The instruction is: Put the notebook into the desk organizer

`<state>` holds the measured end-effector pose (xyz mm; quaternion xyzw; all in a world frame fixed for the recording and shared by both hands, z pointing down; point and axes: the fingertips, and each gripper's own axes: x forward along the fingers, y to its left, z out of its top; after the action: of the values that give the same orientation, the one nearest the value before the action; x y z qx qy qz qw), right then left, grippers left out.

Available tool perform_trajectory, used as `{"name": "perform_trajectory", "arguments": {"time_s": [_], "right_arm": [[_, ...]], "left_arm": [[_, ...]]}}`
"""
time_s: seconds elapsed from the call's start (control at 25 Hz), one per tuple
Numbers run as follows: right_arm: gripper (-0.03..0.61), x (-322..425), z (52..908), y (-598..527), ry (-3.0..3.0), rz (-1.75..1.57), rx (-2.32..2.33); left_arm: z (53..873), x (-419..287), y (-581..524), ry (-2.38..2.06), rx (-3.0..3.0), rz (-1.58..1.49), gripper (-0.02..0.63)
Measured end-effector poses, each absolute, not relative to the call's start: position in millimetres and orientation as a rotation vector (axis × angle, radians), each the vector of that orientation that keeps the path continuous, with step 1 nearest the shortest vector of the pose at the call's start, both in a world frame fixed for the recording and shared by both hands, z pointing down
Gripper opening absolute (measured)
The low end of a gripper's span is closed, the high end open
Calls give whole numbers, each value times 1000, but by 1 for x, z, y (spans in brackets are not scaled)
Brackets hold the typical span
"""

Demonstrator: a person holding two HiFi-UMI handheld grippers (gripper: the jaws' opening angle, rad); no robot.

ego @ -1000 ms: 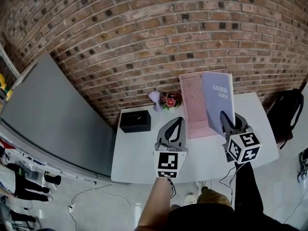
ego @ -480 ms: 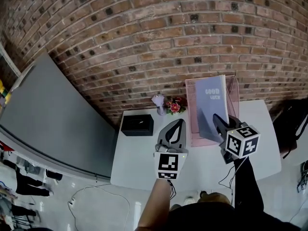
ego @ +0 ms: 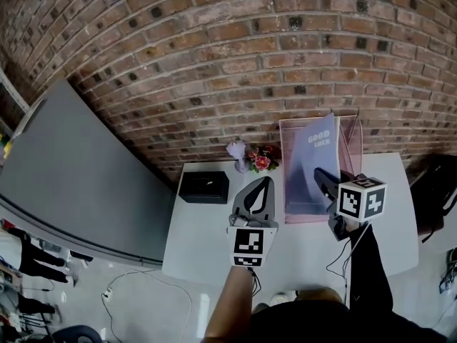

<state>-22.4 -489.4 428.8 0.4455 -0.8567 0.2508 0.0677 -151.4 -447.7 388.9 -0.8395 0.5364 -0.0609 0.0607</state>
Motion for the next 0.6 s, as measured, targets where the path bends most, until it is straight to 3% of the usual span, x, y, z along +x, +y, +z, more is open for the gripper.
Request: {"name": "perform_trajectory", "arguments": {"time_s": [0.6], "right_arm": [[107, -25, 463, -535, -2383, 874, 1144]], "left_arm": [[403, -147, -480, 1636, -2548, -233, 15]]}}
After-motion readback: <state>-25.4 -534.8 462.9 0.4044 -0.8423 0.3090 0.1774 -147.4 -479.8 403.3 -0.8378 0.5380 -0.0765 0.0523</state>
